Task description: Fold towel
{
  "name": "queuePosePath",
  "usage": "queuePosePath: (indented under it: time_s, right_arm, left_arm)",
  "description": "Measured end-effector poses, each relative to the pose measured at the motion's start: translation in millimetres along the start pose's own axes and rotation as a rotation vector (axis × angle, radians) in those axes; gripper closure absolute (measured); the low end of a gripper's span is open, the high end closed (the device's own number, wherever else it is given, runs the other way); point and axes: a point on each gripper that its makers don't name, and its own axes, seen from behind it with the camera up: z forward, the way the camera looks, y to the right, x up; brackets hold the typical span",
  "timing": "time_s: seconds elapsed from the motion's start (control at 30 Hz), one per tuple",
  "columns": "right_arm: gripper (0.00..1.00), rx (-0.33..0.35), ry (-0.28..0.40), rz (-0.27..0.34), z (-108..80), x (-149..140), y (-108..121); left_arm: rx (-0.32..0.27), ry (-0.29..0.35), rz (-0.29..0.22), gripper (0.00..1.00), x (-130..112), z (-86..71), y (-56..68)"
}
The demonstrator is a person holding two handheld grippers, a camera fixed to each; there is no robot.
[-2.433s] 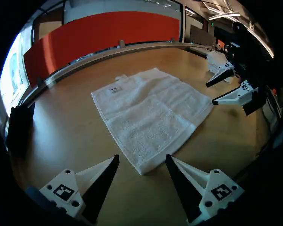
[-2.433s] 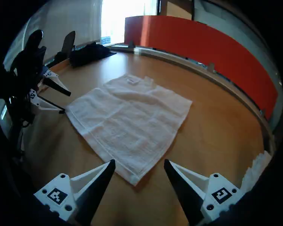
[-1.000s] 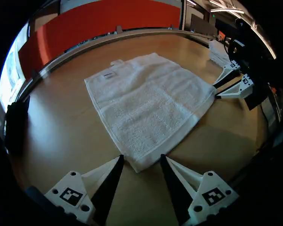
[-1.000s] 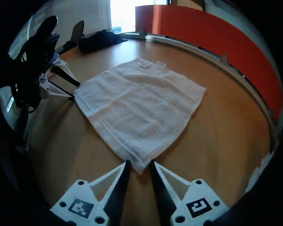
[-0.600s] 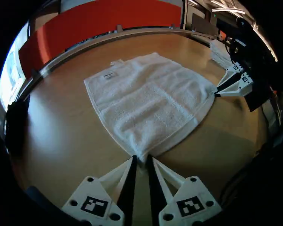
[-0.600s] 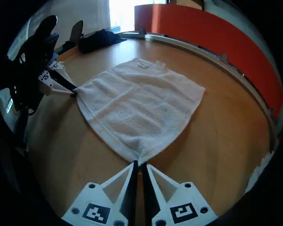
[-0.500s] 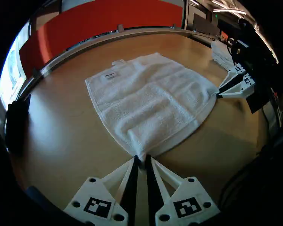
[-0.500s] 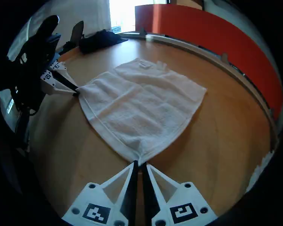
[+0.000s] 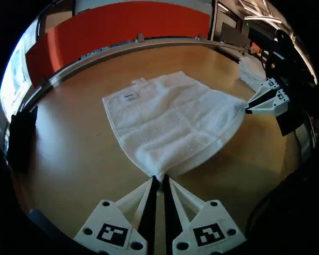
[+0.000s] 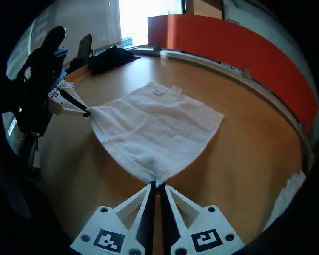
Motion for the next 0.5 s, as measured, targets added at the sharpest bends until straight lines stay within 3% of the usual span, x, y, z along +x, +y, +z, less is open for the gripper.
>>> queuePosePath:
  time_s: [0.5]
  right_arm:
    - [0.93,-0.007,0.054,-0.006,-47.5,32,-5]
  left_arm:
    - [-0.013,0.005,0.027,0.89,19,-50.4,18.2]
